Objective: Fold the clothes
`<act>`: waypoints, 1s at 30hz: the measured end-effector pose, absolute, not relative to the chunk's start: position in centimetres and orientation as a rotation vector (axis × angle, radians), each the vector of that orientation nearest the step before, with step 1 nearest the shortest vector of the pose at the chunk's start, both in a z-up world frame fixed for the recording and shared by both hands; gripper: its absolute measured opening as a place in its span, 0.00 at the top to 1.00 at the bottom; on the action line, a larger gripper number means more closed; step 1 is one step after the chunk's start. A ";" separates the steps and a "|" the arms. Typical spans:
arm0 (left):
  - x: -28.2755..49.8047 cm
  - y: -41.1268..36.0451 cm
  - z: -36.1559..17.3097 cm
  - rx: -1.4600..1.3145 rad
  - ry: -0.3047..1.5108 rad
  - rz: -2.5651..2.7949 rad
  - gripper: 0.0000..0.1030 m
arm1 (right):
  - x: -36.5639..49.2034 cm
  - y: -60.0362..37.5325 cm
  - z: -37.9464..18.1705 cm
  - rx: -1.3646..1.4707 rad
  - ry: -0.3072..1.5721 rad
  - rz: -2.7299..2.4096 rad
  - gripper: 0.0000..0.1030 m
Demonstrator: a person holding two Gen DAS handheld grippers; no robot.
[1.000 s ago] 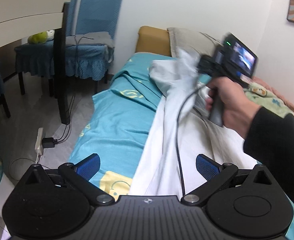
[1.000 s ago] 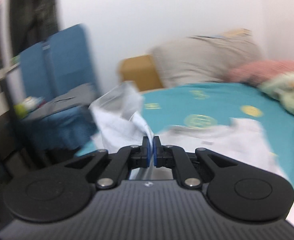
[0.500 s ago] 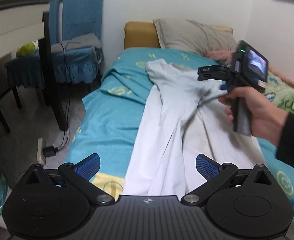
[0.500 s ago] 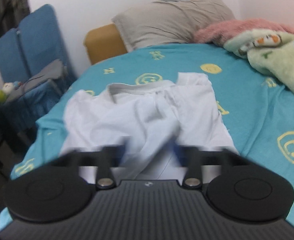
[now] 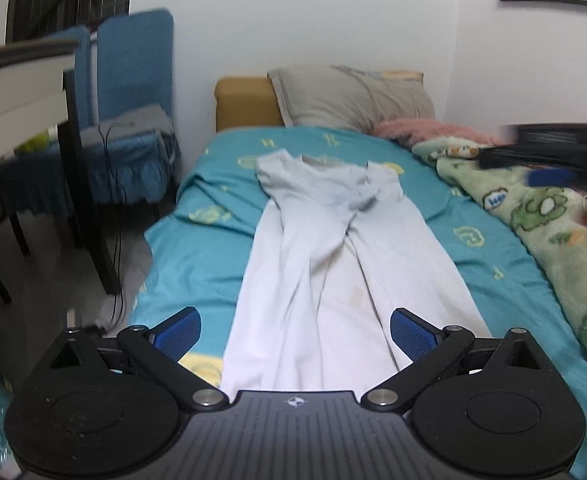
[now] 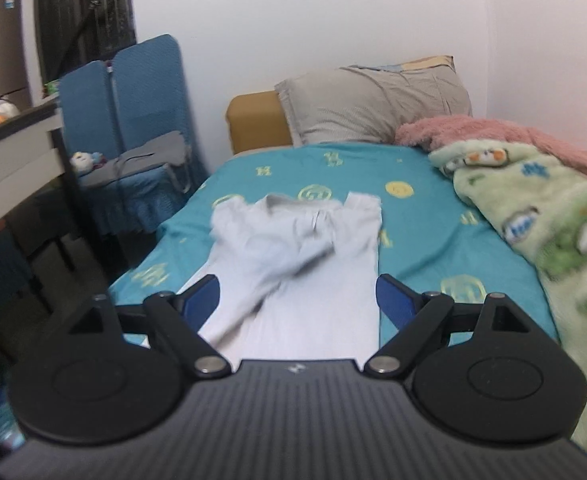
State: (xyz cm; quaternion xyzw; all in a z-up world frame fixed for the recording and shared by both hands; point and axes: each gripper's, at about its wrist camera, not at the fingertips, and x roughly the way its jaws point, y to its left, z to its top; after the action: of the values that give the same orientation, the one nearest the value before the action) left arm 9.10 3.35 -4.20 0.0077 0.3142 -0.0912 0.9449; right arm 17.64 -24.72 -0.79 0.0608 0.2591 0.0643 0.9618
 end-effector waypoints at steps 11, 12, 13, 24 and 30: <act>9.9 3.5 -7.6 -0.013 0.877 -0.153 0.14 | 3.8 -28.8 -2.8 0.273 0.528 0.162 0.16; 10.0 3.7 -8.0 -0.025 0.899 -0.142 0.15 | 3.6 -29.2 -3.5 0.292 0.543 0.156 0.16; 10.2 3.9 -8.3 -0.038 0.917 -0.131 0.15 | 3.7 -29.6 -4.0 0.301 0.560 0.143 0.16; 11.4 5.3 -11.5 -0.115 1.126 -0.081 0.46 | 7.4 -31.8 -8.3 0.436 0.706 0.114 0.16; 10.6 3.6 -10.6 -0.014 1.087 -0.103 0.95 | 8.0 -32.4 -9.3 0.513 0.740 0.136 0.16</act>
State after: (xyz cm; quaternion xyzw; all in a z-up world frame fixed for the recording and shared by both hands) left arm 10.63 3.62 -10.60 -0.0068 0.5167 -0.0490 0.8547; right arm 8.01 -32.39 -9.26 0.2477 0.3572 0.0658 0.8982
